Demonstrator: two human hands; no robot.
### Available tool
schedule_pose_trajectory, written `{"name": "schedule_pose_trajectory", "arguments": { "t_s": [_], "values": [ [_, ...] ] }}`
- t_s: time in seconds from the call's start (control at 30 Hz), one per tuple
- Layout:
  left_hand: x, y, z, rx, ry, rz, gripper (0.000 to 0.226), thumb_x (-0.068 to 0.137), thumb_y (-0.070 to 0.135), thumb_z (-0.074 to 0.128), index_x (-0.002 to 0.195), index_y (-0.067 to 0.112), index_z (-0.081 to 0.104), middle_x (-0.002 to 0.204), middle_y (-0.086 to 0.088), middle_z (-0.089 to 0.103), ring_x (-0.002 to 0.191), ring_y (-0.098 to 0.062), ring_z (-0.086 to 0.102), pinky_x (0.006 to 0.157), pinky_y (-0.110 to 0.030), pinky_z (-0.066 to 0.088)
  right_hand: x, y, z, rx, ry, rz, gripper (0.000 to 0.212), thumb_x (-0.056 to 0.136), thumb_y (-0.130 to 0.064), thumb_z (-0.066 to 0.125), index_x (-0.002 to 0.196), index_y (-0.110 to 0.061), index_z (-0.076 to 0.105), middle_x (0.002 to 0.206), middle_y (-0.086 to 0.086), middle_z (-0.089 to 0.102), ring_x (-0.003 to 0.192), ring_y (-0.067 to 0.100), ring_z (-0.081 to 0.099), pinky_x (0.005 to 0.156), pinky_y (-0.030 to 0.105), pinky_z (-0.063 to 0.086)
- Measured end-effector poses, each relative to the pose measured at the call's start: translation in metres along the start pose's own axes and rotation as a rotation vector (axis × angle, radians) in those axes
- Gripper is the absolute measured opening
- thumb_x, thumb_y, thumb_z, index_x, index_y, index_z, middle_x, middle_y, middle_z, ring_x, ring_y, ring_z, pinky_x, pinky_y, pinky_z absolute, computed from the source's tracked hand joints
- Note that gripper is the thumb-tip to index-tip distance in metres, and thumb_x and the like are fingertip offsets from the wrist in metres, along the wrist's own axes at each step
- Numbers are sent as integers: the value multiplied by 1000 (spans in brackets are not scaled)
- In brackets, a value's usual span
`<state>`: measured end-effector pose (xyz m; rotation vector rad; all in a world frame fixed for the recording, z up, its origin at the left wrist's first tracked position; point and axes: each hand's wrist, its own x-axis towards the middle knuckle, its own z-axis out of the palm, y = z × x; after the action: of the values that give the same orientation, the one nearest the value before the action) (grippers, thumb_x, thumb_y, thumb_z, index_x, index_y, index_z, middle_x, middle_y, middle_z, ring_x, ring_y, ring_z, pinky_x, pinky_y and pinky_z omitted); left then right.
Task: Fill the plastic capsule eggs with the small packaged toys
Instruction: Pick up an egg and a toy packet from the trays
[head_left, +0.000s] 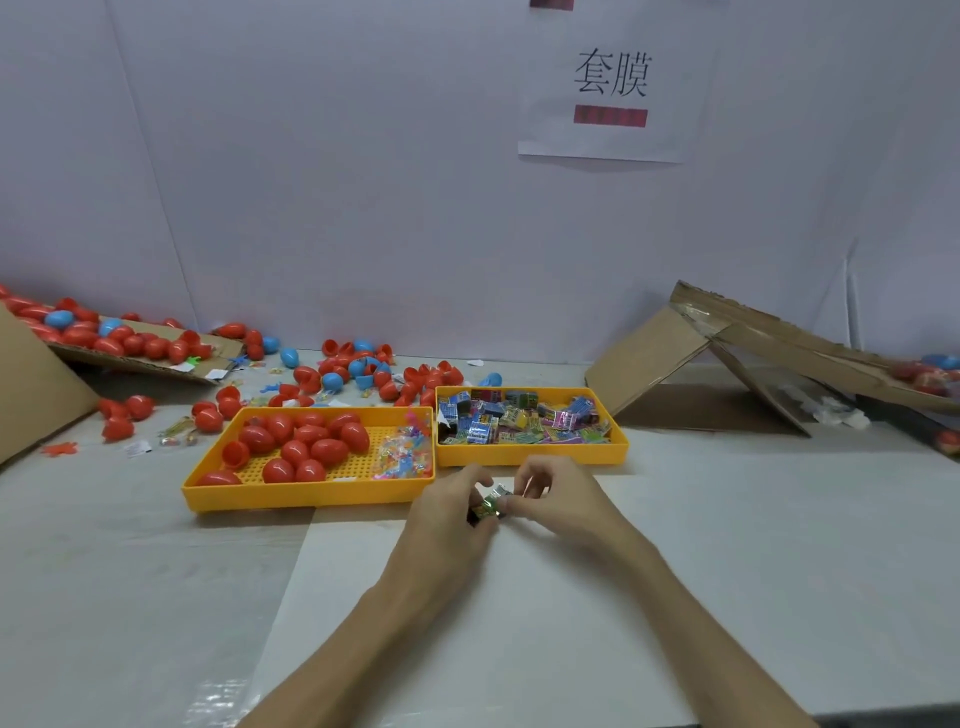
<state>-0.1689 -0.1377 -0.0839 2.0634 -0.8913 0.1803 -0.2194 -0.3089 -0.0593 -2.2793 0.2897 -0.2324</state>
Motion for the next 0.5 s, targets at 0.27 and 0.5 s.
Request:
{"name": "schedule_pose_trajectory", "arguments": {
  "t_s": [0.27,0.5],
  "values": [
    [1,-2,3,0,0,0,28,84,10,75,107,20,61,87,6,64,80,-9,60,70,-26,50,0,-2,7,20,38,51,13,76,-28,78,73,-24,66,72,-5,72,72,16,70,78,45,57],
    [2,1,2,-8,-2,-26,26,83,8,75,102,19,62,89,5,65,82,-12,61,72,-27,50,0,1,11,46,118,84,15,79,-23,77,72,-24,64,74,-3,71,76,17,67,75,41,54]
  ]
}}
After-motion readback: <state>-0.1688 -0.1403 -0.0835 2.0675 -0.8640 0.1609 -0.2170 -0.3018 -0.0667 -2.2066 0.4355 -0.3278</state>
